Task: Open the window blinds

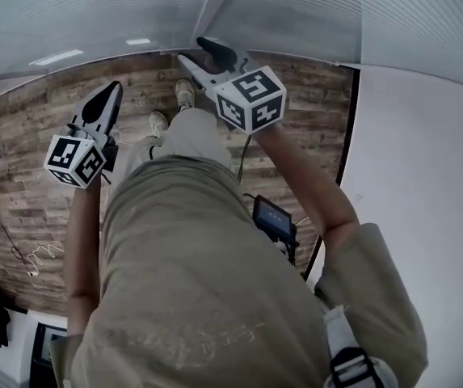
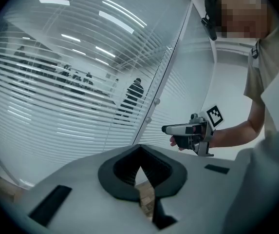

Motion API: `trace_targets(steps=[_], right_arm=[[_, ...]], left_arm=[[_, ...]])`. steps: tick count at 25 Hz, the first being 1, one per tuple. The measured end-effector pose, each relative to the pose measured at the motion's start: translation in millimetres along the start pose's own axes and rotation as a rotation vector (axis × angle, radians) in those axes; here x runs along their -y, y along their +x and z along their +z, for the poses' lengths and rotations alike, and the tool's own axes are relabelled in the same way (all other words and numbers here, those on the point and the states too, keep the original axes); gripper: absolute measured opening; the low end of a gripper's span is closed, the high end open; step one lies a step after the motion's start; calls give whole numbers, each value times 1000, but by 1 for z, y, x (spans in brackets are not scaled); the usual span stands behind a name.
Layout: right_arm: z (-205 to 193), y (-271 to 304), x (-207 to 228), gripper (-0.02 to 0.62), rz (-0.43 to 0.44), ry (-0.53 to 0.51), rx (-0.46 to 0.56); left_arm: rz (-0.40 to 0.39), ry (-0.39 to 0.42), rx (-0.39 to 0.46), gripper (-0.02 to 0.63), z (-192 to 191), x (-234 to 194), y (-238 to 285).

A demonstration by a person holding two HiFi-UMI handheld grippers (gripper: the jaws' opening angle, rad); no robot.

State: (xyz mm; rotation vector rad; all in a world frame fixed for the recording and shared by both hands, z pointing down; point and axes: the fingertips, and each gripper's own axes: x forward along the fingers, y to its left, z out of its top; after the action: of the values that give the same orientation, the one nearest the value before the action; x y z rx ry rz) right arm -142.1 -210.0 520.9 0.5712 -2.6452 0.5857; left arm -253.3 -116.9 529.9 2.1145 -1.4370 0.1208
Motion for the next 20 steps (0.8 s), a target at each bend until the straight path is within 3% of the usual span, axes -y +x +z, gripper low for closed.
trace_targets(steps=[4,14,20], right_arm=[[-5,7,-12,189,17,-46,-12],[-24,9,-25,181,19,-40,1],[-64,-48,-90,178,-29,-6,40]], left_arm=[[4,4,28,14,-13,-3,-5],[39,-7,52,14,-47,-18,-23],[66,18,93,14,-81,4,-101]])
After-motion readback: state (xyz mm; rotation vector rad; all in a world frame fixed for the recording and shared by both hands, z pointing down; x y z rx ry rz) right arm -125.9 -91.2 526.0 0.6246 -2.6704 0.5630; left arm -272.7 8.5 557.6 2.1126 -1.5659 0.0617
